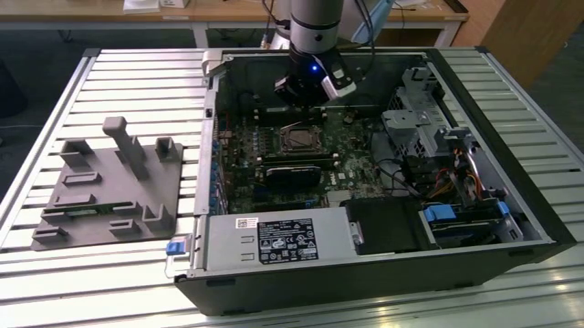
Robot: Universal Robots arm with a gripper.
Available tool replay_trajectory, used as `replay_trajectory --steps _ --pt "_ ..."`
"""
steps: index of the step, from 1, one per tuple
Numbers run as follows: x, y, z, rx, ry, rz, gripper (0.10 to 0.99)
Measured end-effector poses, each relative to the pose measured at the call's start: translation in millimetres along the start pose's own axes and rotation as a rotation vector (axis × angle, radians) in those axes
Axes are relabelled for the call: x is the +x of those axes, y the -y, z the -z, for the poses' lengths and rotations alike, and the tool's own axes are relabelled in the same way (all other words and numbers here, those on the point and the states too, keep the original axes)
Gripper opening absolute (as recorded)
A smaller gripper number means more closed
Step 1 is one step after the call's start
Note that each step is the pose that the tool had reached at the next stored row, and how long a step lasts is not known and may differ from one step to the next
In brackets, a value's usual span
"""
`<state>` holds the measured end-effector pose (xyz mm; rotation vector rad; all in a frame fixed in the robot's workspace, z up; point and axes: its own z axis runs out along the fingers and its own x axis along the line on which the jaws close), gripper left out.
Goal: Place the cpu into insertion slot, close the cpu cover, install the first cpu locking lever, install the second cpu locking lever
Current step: 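Install the first cpu locking lever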
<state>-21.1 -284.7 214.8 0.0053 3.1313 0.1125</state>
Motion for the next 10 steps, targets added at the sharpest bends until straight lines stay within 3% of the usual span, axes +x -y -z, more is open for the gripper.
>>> replay_trajectory --steps 10 --pt "-3.3 0.0 -10.4 0.000 -0.0003 0.004 0.114"
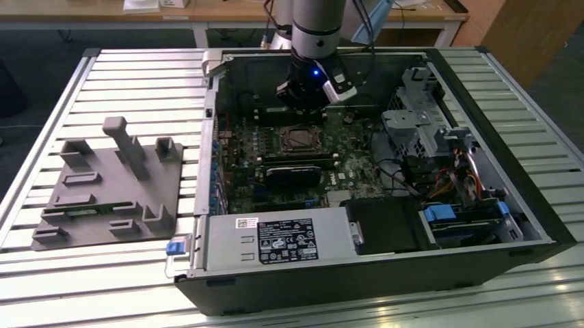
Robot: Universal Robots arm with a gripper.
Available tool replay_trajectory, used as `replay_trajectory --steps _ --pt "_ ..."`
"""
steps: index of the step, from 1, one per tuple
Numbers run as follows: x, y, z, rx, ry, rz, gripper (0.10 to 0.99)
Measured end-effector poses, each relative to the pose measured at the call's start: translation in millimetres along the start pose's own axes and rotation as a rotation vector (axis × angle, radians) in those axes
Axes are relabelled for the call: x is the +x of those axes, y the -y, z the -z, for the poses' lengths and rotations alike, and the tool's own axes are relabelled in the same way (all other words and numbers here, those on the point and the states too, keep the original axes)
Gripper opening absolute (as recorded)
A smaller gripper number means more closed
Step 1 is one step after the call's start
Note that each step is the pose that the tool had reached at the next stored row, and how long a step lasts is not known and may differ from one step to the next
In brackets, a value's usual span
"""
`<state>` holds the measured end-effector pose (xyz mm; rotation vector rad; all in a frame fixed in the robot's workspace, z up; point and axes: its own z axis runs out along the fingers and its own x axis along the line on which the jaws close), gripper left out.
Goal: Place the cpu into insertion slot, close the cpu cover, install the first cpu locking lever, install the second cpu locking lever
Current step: 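Install the first cpu locking lever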
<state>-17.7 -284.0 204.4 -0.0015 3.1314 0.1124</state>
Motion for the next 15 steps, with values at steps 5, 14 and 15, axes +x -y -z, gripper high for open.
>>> replay_trajectory --steps 5,14,15 --pt "-0.2 0.3 -4.1 0.004 -0.0001 0.001 0.114" --pt "-0.2 0.0 -1.6 0.008 0.0001 0.002 0.114" --pt "-0.2 0.0 -1.5 0.013 0.0000 0.002 0.114"
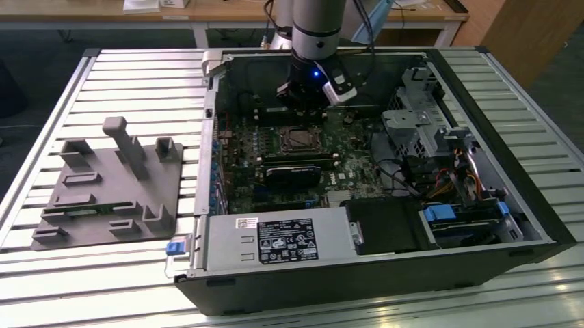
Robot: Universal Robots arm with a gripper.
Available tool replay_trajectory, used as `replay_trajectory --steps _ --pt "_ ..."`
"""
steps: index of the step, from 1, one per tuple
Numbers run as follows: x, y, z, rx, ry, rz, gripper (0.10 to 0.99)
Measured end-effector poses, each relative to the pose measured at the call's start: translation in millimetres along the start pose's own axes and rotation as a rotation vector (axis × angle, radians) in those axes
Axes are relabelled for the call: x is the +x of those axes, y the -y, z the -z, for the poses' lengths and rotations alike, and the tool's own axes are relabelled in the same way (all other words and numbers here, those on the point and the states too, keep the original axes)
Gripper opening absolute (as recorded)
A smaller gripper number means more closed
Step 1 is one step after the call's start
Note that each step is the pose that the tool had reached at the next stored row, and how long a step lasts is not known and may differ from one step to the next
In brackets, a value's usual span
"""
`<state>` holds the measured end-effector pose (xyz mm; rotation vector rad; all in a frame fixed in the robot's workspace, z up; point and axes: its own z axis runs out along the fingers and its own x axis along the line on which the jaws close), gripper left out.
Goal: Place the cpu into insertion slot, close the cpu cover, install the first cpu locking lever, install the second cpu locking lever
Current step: 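Install the first cpu locking lever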
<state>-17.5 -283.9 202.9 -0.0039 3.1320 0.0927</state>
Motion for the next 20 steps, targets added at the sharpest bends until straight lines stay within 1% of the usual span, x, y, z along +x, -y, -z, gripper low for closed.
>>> replay_trajectory --steps 3,6,11,13,16,19,20 --pt "0.0 0.0 -0.7 0.013 -0.0002 0.000 0.114" --pt "-0.2 -0.2 -3.1 0.024 -0.0004 0.000 0.114" --pt "-0.1 -0.7 -6.8 0.047 -0.0009 0.000 0.114" --pt "-0.2 -0.9 -6.9 0.050 -0.0007 0.001 0.114" --pt "-0.1 -0.8 -6.2 0.051 -0.0011 0.001 0.114" --pt "-0.5 -1.6 -3.5 0.049 0.0009 0.001 0.114" --pt "-0.5 -1.6 -2.5 0.049 0.0004 0.001 0.114"
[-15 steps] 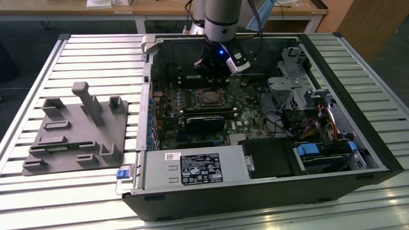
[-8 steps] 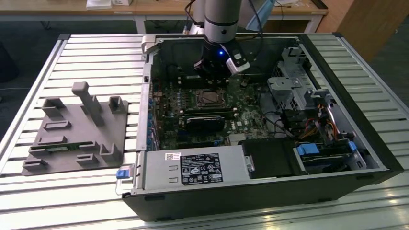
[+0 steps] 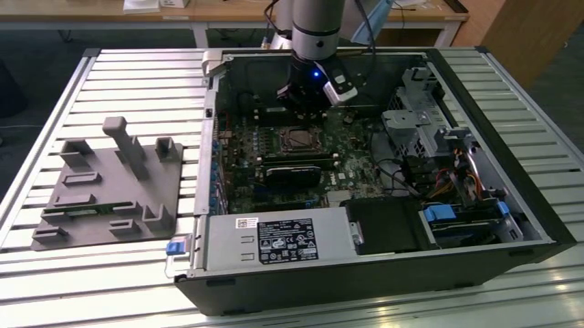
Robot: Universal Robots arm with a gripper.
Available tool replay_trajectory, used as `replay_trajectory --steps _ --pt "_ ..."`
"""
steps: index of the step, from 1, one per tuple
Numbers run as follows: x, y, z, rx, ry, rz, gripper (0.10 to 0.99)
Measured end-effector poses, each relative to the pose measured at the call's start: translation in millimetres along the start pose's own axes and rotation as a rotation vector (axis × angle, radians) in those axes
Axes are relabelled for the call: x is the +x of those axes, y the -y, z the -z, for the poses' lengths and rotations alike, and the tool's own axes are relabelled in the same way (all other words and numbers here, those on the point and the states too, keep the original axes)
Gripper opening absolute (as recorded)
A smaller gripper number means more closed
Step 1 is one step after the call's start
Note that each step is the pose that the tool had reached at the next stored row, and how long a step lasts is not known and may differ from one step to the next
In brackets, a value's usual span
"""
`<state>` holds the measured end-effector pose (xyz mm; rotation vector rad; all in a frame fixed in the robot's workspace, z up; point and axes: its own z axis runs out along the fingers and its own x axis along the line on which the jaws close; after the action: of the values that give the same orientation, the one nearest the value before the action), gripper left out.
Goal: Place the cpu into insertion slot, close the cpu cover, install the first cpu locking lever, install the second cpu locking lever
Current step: 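Install the first cpu locking lever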
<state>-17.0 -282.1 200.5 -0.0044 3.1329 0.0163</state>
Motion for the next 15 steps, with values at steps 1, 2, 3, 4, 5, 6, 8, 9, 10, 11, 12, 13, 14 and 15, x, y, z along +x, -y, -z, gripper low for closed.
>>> replay_trajectory --steps 1,2,3,4,5,6,8,9,10,11,12,13,14,15 --pt "0.1 0.1 0.6 0.001 -0.0005 0.000 0.114" --pt "0.1 0.2 0.7 0.001 -0.0005 0.000 0.114" --pt "0.1 0.2 0.6 0.001 -0.0005 0.000 0.114" --pt "0.1 0.2 0.6 0.002 -0.0005 0.000 0.114" --pt "0.1 0.2 0.6 0.004 -0.0005 0.000 0.114" --pt "0.1 0.2 0.6 0.006 -0.0006 0.000 0.114" --pt "0.1 0.2 0.3 0.013 -0.0007 0.000 0.114" --pt "0.1 0.2 0.0 0.017 -0.0008 0.000 0.114" --pt "0.1 0.2 -0.3 0.021 -0.0009 0.000 0.114" --pt "0.1 0.2 -0.6 0.024 -0.0008 0.000 0.114" --pt "0.0 0.1 -1.0 0.028 -0.0008 0.000 0.114" --pt "0.0 0.0 -1.4 0.032 -0.0008 0.000 0.114" --pt "-0.1 0.0 -1.9 0.036 -0.0010 0.000 0.114" --pt "-0.3 -0.3 -2.2 0.039 -0.0011 0.000 0.114"
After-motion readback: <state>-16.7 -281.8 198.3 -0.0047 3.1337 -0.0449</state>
